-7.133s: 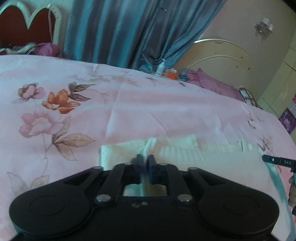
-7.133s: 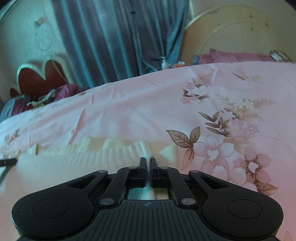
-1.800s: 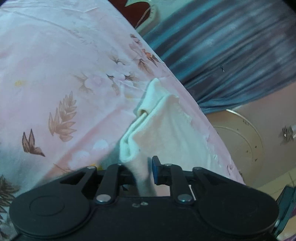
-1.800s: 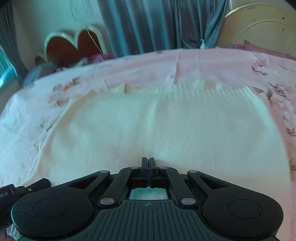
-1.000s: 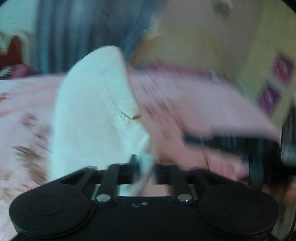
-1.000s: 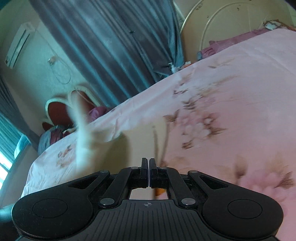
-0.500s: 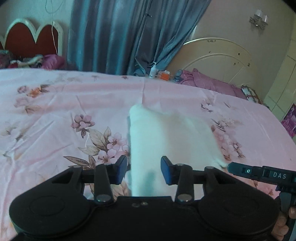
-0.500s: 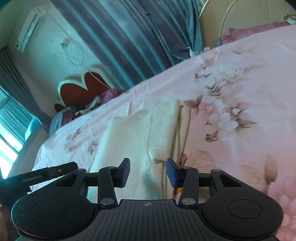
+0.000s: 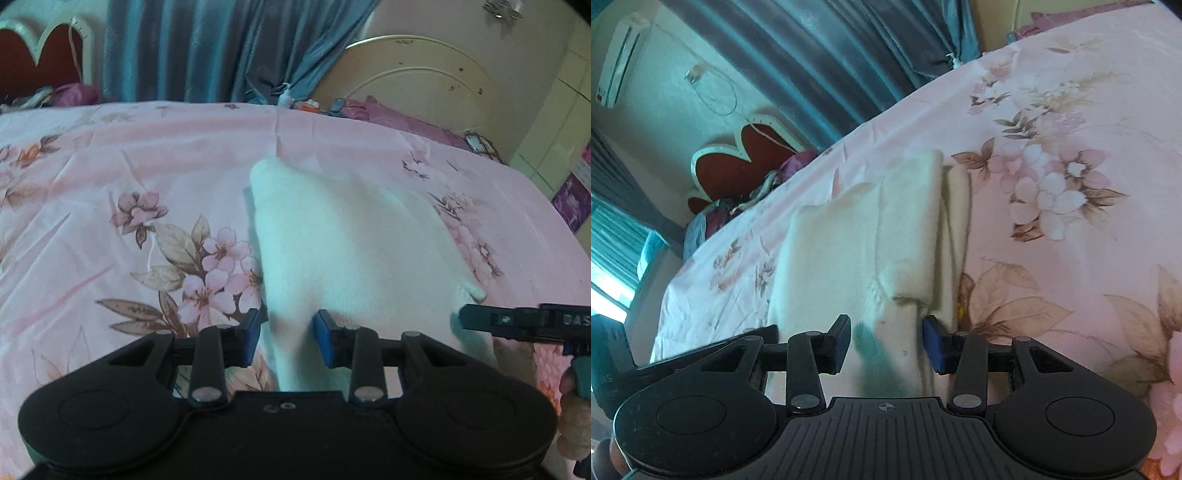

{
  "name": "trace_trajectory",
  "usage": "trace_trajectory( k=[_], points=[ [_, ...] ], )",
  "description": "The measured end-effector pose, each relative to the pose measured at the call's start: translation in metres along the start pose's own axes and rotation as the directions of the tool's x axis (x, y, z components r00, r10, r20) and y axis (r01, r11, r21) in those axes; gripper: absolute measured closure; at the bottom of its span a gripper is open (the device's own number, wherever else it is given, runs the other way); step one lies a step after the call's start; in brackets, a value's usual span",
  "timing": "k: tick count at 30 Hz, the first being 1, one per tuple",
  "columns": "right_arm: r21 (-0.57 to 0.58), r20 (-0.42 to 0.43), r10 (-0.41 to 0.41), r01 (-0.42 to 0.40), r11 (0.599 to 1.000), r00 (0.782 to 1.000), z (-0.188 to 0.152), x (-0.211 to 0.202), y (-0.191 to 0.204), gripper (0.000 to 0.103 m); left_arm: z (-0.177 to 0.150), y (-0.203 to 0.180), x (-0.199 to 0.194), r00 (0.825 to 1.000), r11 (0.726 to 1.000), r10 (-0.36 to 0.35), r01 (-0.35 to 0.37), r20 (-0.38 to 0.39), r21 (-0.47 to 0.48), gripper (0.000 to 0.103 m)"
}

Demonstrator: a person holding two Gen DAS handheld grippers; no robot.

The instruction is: Fold small clothes

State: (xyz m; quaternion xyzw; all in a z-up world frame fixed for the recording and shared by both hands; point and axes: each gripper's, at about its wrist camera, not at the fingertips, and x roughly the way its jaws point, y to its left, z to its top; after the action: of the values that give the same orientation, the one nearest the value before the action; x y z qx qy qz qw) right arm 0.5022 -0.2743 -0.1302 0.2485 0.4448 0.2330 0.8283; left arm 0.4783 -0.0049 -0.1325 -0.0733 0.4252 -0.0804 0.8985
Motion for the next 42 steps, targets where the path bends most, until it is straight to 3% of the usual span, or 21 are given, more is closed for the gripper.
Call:
trace_trajectory(
  k=[1, 2, 3, 4, 8, 11, 14, 17, 22, 24, 26, 28, 31, 32, 33, 34, 38, 40, 42],
  points=[
    [-0.012, 0.003, -0.007, 0.007, 1.0, 1.0, 0.0, 0.002, 0.003, 0.06, 0.001, 0.001, -0.001, 1.0, 1.0, -0.011, 0.011, 0.016, 0.004, 0.076],
    [-0.029, 0.008, -0.019, 0.019, 0.999, 1.0, 0.0, 0.003, 0.007, 0.086, 0.001, 0.002, -0.005, 0.998, 1.0, -0.019, 0.019, 0.058, 0.002, 0.079],
    [-0.036, 0.001, -0.035, 0.035, 0.999, 0.999, 0.0, 0.006, 0.01, 0.093, 0.002, 0.004, -0.01, 0.993, 0.999, -0.039, 0.039, 0.108, 0.002, 0.081],
    [-0.04, 0.002, -0.044, 0.044, 0.998, 0.999, -0.001, 0.007, 0.013, 0.093, 0.004, 0.005, -0.013, 0.988, 0.998, -0.064, 0.063, 0.14, 0.011, 0.08],
    [-0.035, 0.024, -0.081, 0.081, 0.996, 0.996, -0.005, 0.005, 0.018, 0.095, 0.013, -0.004, 0.009, 0.996, 0.993, -0.064, 0.058, 0.057, 0.107, 0.081],
    [-0.041, 0.05, -0.091, 0.093, 0.995, 0.995, -0.013, -0.019, 0.03, 0.096, 0.018, -0.009, -0.001, 0.987, 0.977, -0.144, 0.131, 0.07, 0.167, 0.08],
    [-0.049, 0.042, -0.127, 0.129, 0.99, 0.991, -0.023, -0.022, 0.028, 0.096, 0.015, -0.023, 0.008, 0.995, 0.964, -0.093, 0.081, 0.034, 0.254, 0.08],
    [0.013, 0.042, -0.114, 0.114, 0.993, 0.993, -0.018, -0.01, 0.018, 0.095, 0.015, -0.022, 0.017, 0.996, 0.968, -0.083, 0.077, 0.015, 0.239, 0.082],
    [-0.004, 0.044, -0.114, 0.114, 0.993, 0.993, -0.014, -0.014, 0.015, 0.091, 0.015, -0.02, 0.017, 0.997, 0.961, -0.079, 0.076, 0.003, 0.266, 0.081],
    [-0.005, 0.117, -0.137, 0.139, 0.99, 0.984, -0.013, -0.033, 0.014, 0.091, 0.019, -0.016, 0.009, 0.995, 0.964, -0.103, 0.097, 0.012, 0.249, 0.08],
    [-0.026, 0.19, -0.168, 0.176, 0.984, 0.967, -0.004, -0.044, 0.017, 0.091, 0.025, -0.01, -0.002, 0.985, 0.967, -0.153, 0.134, 0.078, 0.215, 0.068],
    [-0.075, 0.216, -0.185, 0.205, 0.976, 0.959, 0.008, -0.037, 0.024, 0.091, 0.035, -0.012, 0.002, 0.983, 0.968, -0.161, 0.14, 0.091, 0.207, 0.07],
    [-0.172, 0.171, -0.185, 0.215, 0.961, 0.968, 0.027, -0.003, 0.034, 0.091, 0.05, -0.024, 0.023, 0.985, 0.965, -0.155, 0.136, 0.071, 0.225, 0.07],
    [-0.212, 0.122, -0.217, 0.239, 0.948, 0.969, 0.031, 0.015, 0.034, 0.091, 0.051, -0.027, 0.034, 0.989, 0.964, -0.138, 0.125, 0.042, 0.233, 0.07],
    [-0.252, 0.079, -0.269, 0.28, 0.926, 0.96, 0.031, 0.031, 0.031, 0.091, 0.05, -0.029, 0.047, 0.993, 0.964, -0.118, 0.115, -0.001, 0.238, 0.069],
    [-0.269, 0.097, -0.305, 0.32, 0.908, 0.947, 0.029, 0.04, 0.027, 0.091, 0.048, -0.031, 0.055, 0.993, 0.963, -0.119, 0.12, -0.021, 0.24, 0.069],
    [-0.267, 0.111, -0.318, 0.336, 0.903, 0.942, 0.033, 0.022, 0.033, 0.091, 0.051, -0.034, 0.042, 0.99, 0.957, -0.137, 0.141, -0.034, 0.255, 0.074],
    [-0.308, 0.135, -0.273, 0.302, 0.902, 0.953, 0.02, 0.006, 0.045, 0.091, 0.041, -0.033, 0.029, 0.986, 0.949, -0.163, 0.164, -0.029, 0.27, 0.074],
    [-0.341, 0.08, -0.252, 0.264, 0.902, 0.965, 0.006, 0.009, 0.051, 0.091, 0.025, -0.035, 0.023, 0.988, 0.947, -0.152, 0.151, -0.018, 0.283, 0.074]
  ],
)
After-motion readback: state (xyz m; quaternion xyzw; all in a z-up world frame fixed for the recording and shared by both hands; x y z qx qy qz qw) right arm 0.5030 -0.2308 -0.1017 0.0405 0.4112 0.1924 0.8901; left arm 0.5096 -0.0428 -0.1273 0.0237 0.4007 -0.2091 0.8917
